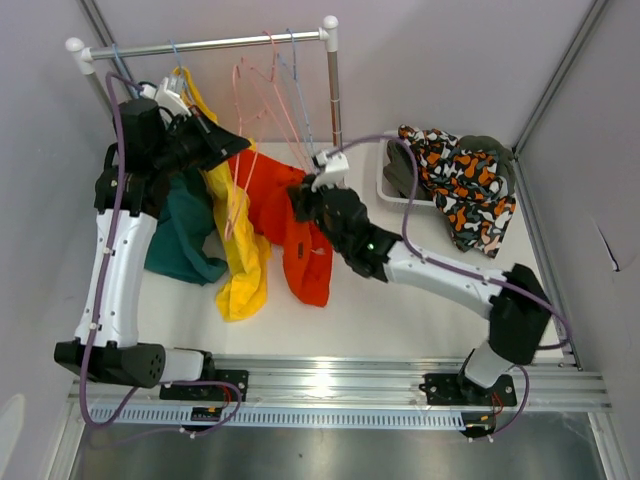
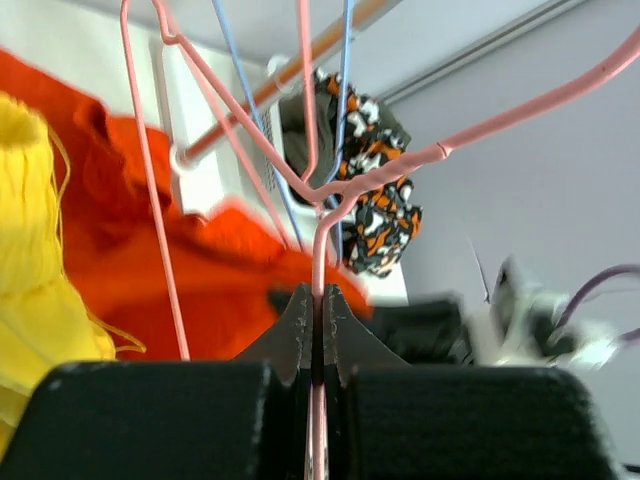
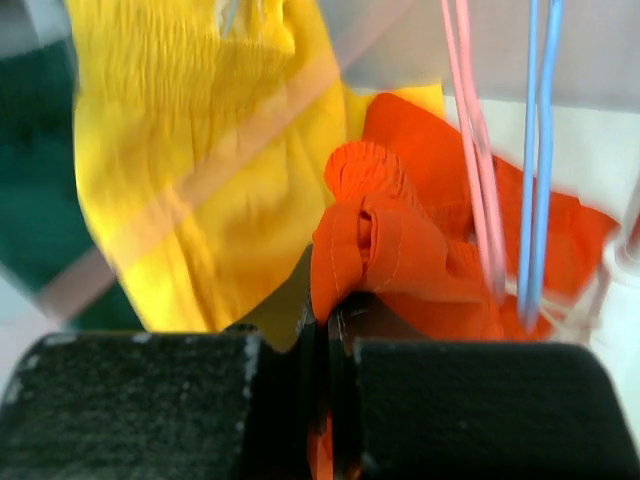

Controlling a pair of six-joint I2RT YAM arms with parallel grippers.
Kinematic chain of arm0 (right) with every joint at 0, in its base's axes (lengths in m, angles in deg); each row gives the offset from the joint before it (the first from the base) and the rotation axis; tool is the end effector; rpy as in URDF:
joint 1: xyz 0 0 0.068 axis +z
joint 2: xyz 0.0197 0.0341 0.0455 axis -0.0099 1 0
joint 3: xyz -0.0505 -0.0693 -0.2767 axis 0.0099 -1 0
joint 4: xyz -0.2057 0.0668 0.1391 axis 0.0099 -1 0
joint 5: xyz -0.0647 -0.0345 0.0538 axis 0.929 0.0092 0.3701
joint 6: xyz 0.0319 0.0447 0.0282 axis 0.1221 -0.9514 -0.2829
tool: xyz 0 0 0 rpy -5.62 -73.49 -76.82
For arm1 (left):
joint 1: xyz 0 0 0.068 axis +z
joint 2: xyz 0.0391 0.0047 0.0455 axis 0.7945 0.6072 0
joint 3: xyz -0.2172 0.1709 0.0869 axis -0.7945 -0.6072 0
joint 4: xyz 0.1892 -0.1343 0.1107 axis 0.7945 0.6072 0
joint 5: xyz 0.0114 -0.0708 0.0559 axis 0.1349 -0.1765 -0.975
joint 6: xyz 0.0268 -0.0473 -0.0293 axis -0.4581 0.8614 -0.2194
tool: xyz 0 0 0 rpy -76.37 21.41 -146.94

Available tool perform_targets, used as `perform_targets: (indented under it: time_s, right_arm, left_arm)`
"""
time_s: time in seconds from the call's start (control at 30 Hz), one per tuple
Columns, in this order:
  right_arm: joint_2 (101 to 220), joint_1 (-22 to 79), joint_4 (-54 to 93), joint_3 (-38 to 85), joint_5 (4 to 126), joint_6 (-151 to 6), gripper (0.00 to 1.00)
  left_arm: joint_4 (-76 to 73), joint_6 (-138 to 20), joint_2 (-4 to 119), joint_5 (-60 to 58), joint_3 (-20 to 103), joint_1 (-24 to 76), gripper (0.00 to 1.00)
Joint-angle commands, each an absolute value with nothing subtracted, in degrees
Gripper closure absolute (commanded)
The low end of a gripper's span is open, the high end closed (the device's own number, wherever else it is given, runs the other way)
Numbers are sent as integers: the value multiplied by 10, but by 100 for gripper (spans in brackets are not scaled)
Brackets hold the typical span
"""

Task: Remove the shorts from the hanger

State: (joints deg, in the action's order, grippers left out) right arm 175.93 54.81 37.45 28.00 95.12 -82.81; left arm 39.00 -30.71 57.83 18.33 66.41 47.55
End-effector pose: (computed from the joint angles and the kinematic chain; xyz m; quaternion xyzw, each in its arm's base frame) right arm 0.2512 0.3321 0.3867 -0.0906 0.6941 0.3028 0.6468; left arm 0.2607 -0.0447 0.4940 -0.0973 0.7903 -0.3945 0.4587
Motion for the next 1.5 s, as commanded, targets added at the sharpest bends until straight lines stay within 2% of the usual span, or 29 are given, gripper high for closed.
perform_targets:
  time_s: [0.0,0.07,0.23,0.33,0.4,0.6,0.7,1.13,1.23,1.37,1.4,1.47]
  right_arm:
    - [1641,589,389,166,983,-867,100]
    - [1598,618,379,100,1015,-873,100]
    - [1451,626,344,51,1135,-830,100]
    - [1408,557,362,60,1121,-758,100]
    - [1406,461,353,100,1086,-742,100]
    - [1510,238,363,257,939,-739,100]
    - [1606,182,353,386,900,-741,100]
    - [1992,76,407,910,862,-747,100]
    - [2022,52,497,919,889,-757,100]
    - [2041,16,501,950,899,-789,100]
    - [2036,13,503,938,898,-784,100]
    - [2005,14,537,833,877,-776,100]
  left_arm:
    - [384,-327,602,161,738,480,100]
    - [391,-335,619,135,757,480,100]
    - [407,-346,682,103,853,484,100]
    - [411,-343,697,101,869,486,100]
    - [400,-341,696,103,859,486,100]
    - [385,-346,676,109,812,486,100]
    - [377,-349,667,109,788,486,100]
    - [345,-342,645,131,726,485,100]
    - [347,-344,645,133,723,485,100]
    - [355,-351,648,131,726,483,100]
    - [355,-352,649,130,727,483,100]
    - [353,-351,652,126,727,483,100]
